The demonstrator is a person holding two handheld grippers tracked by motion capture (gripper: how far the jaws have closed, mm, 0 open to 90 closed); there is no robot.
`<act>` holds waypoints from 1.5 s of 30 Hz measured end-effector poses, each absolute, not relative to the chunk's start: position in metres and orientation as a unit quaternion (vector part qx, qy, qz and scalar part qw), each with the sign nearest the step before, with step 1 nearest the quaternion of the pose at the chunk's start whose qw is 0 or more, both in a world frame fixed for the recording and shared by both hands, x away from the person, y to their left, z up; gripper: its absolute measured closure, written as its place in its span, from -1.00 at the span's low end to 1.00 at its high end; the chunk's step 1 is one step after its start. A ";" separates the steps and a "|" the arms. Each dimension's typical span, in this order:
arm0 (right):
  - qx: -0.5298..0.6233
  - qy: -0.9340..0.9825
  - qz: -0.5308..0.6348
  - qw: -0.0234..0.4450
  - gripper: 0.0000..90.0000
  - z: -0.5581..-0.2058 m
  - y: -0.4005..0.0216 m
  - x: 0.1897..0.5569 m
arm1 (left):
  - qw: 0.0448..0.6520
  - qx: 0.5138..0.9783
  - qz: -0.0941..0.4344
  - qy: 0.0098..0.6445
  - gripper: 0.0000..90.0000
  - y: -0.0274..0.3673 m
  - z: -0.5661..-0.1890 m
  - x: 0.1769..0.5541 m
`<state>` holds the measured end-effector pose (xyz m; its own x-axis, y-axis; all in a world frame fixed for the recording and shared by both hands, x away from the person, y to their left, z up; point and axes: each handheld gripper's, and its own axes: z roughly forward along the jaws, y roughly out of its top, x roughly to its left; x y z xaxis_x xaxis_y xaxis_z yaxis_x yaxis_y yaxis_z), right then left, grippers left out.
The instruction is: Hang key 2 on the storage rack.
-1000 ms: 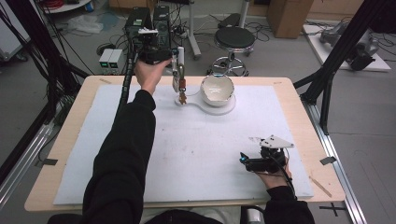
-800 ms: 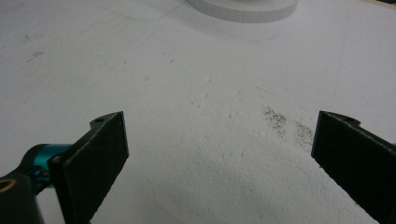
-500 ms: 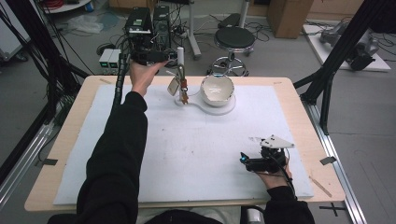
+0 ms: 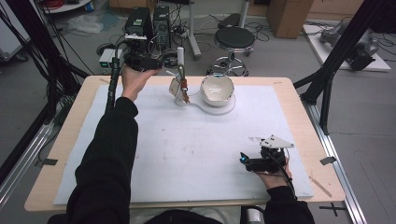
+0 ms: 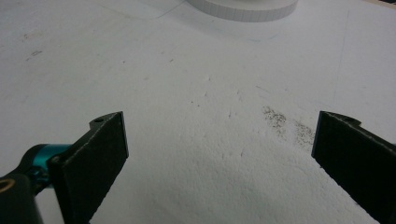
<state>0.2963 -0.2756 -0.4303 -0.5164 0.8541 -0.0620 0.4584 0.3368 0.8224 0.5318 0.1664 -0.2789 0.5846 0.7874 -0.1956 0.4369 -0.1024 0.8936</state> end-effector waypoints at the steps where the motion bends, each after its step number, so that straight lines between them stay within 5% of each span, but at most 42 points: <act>1: 0.422 0.778 0.392 0.253 -0.94 -0.430 -0.276 0.296 | 0.516 0.727 0.168 0.422 -0.96 0.167 -0.280 0.531; 16: 0.422 0.778 0.390 0.255 -0.94 -0.430 -0.275 0.296 | 0.472 0.773 0.152 0.397 -0.96 0.172 -0.300 0.510; 45: 0.428 0.773 0.393 0.254 -0.95 -0.428 -0.276 0.294 | 0.471 0.790 0.120 0.374 -0.96 0.201 -0.311 0.448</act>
<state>0.2937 -0.2761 -0.4277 -0.5041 0.8617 -0.0571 0.4621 0.3251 0.8251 0.4484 0.2009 -0.3106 0.6918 0.7037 -0.1620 0.4777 -0.2778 0.8334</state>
